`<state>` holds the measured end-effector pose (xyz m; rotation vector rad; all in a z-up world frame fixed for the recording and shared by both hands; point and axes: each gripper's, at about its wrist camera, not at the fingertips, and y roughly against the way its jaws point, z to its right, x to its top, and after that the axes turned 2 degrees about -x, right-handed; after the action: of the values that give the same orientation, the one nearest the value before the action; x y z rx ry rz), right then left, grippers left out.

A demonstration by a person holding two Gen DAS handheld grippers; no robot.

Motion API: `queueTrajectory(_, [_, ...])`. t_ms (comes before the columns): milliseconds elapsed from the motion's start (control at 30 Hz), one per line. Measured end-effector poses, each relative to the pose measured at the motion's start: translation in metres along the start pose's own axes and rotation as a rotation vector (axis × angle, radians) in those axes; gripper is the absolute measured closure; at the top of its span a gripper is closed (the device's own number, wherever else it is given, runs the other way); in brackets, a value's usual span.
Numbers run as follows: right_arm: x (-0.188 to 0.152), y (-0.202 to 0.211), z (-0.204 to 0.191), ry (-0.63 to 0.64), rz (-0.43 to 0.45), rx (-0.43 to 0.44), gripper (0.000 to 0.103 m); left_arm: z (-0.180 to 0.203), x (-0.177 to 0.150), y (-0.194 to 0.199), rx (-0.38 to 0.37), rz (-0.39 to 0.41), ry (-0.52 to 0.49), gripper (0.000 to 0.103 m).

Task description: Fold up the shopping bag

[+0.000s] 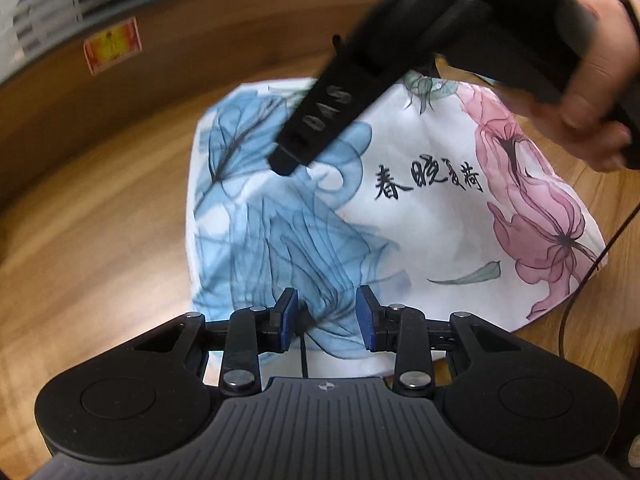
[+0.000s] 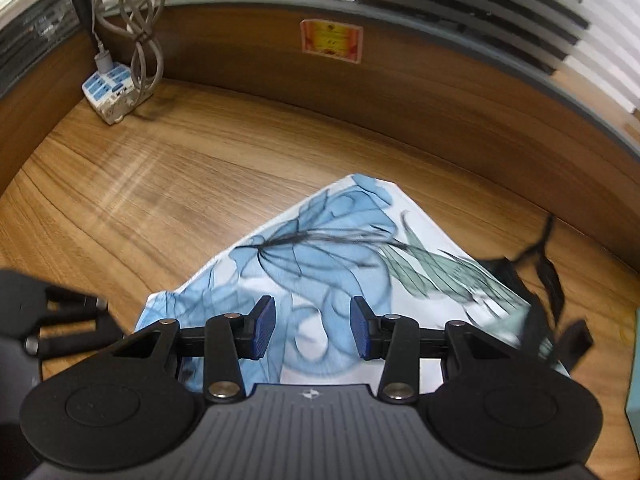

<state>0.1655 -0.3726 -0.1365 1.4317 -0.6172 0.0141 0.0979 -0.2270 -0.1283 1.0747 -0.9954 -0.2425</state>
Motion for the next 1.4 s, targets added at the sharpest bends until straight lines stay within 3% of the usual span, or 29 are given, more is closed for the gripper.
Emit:
queueTrajectory(333, [0.008, -0.047, -0.001, 0.032, -0.069, 0.012, 0.056, 0.003, -0.012, -0.011, -0.006, -0.029, -0.01, 0.065])
queueTrajectory(567, [0.002, -0.054, -0.001, 0.042, -0.065, 0.013, 0.056, 0.006, -0.012, -0.013, -0.004, -0.029, -0.018, 0.062])
queueTrajectory(767, [0.002, -0.021, 0.009, -0.005, -0.008, 0.03, 0.056, 0.006, -0.007, -0.004, -0.01, -0.011, 0.003, 0.061])
queueTrajectory(933, [-0.016, 0.021, 0.02, -0.03, 0.029, 0.014, 0.056, 0.017, -0.006, 0.013, -0.008, 0.038, -0.037, 0.061])
queueTrajectory(1133, [-0.051, 0.042, 0.027, -0.042, -0.018, -0.013, 0.056, 0.033, -0.008, 0.015, -0.038, 0.033, -0.088, 0.061])
queueTrajectory(1400, [-0.092, 0.037, 0.018, -0.03, -0.09, -0.035, 0.056, 0.047, -0.01, -0.004, -0.057, -0.025, -0.099, 0.061])
